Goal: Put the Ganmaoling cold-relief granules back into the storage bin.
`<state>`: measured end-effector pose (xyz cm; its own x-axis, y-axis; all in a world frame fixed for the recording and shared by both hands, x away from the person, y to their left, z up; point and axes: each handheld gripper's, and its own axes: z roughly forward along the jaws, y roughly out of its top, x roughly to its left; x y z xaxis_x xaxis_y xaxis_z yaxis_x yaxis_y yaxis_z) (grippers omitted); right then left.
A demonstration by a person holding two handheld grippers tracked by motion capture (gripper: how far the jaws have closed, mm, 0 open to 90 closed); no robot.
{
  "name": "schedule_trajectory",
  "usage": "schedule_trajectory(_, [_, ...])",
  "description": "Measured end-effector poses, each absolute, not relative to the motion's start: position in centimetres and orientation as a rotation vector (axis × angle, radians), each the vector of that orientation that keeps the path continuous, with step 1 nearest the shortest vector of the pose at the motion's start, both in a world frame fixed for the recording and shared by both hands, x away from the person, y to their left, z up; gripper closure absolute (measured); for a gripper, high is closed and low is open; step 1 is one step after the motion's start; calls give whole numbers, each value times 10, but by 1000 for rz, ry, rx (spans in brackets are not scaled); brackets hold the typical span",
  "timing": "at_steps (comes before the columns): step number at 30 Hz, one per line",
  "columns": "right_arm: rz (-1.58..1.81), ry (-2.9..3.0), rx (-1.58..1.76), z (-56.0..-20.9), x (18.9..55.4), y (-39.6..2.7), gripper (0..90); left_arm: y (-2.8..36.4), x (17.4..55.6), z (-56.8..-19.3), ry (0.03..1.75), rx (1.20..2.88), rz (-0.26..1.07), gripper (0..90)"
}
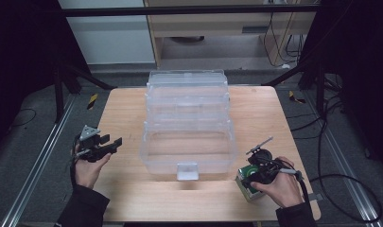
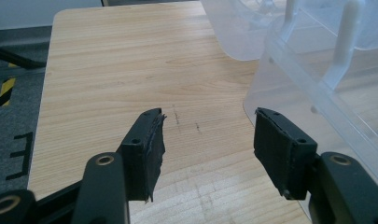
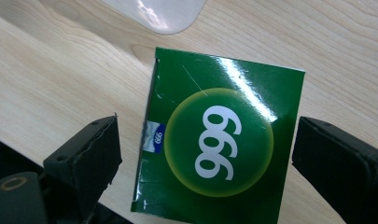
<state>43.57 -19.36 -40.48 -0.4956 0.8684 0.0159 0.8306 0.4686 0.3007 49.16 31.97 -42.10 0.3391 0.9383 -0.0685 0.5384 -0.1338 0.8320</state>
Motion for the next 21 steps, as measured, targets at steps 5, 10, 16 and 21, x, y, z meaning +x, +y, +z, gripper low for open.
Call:
schedule_trajectory(5, [356, 2556, 1503, -411, 438, -194, 84, 319, 492, -423, 1315, 1806, 613, 417])
schedule_trajectory(10, [344, 2569, 1505, -414, 441, -194, 93, 318, 493, -423, 1315, 1805, 614, 416])
schedule_trajectory(16, [333, 2592, 1526, -420, 444, -194, 116, 318, 493, -424, 1315, 1813, 612, 416])
schedule_trajectory(21, [319, 2596, 1553, -420, 446, -194, 132, 317, 493, -424, 1312, 1816, 611, 416])
